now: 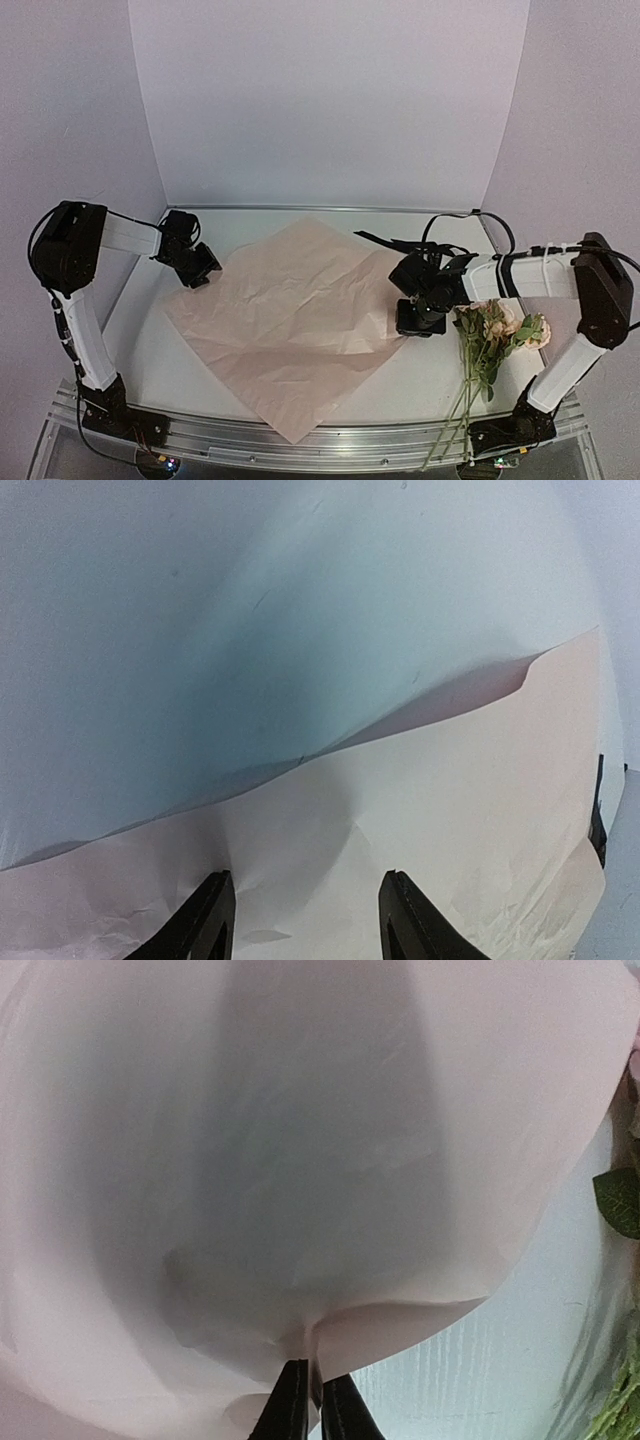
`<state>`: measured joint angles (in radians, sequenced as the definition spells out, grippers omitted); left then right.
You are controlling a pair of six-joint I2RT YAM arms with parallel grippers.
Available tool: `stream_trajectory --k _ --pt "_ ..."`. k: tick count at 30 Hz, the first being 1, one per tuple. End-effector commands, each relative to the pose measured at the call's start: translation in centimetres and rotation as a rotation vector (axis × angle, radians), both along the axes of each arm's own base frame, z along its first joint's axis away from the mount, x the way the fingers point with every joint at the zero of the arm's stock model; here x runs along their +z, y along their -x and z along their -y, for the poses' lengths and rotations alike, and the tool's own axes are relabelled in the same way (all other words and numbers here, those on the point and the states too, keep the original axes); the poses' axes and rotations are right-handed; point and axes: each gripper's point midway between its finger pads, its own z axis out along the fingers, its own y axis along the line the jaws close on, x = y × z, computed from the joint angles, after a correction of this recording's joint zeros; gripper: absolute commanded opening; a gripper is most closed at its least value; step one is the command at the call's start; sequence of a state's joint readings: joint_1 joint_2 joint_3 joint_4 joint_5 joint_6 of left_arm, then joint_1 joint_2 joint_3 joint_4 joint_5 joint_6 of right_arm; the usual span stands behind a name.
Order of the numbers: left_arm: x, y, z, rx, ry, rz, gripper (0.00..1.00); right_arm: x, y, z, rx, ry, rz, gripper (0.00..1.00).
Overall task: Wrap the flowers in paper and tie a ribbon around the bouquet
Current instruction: Unfold the folded wrapping paper at the center of the board.
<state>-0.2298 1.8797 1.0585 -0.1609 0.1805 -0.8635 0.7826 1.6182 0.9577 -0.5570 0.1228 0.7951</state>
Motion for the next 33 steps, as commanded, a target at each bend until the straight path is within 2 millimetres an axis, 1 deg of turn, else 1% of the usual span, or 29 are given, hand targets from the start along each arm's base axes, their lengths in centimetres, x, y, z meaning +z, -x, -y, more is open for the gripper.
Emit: stream_trajectory --k 1,3,6,10,13,15,17,18,21,24,27,29,30,33 --pt "-2.9 0.2 -0.8 0.003 -0.056 -0.079 0.51 -0.6 -0.8 -1.2 -0.051 -0.034 0.000 0.07" --pt "-3.0 0.0 -1.0 0.011 -0.063 -0.083 0.51 -0.8 -0.8 -1.0 -0.065 -0.025 0.001 0.10" --pt "-2.9 -0.3 -1.5 0.019 -0.060 -0.080 0.51 -0.6 -1.0 -0.7 -0.072 -0.021 0.010 0.17" --pt "-2.4 -0.6 -1.8 0.014 -0.074 -0.070 0.51 0.1 -1.6 -0.5 -0.074 -0.026 0.013 0.29" --pt "-2.1 -0.9 -2.1 0.014 -0.071 -0.064 0.51 1.3 -1.8 -0.3 -0.074 -0.030 0.024 0.41" --pt "-1.5 -1.0 -1.9 0.002 -0.062 -0.048 0.52 2.1 -1.8 -0.1 -0.069 -0.032 0.032 0.50" --pt "-0.9 -1.2 -1.6 -0.013 -0.048 -0.032 0.55 2.7 -1.5 0.1 -0.066 -0.034 0.032 0.56" --pt "-0.5 -1.4 -1.4 -0.023 -0.043 -0.021 0.56 3.1 -1.4 0.1 -0.064 -0.042 0.032 0.61" --pt "1.5 -2.1 -0.7 -0.048 -0.013 0.031 0.64 4.0 -0.8 1.0 -0.072 -0.031 0.038 0.70" --pt "3.7 -3.0 0.2 -0.085 0.015 0.082 0.71 5.4 0.0 3.0 -0.104 0.008 0.061 0.84" --pt "6.3 -3.7 1.6 -0.132 0.040 0.131 0.75 5.7 1.5 5.5 -0.166 0.037 0.049 0.94" --pt "8.2 -4.0 2.8 -0.172 0.046 0.167 0.78 5.8 2.7 7.2 -0.215 0.064 0.041 0.98" --pt "9.1 -4.0 3.5 -0.192 0.052 0.184 0.79 5.7 3.4 8.1 -0.237 0.081 0.034 0.98" --pt "11.3 -3.3 5.7 -0.254 0.075 0.217 0.82 4.8 5.4 10.3 -0.317 0.095 0.010 0.98"
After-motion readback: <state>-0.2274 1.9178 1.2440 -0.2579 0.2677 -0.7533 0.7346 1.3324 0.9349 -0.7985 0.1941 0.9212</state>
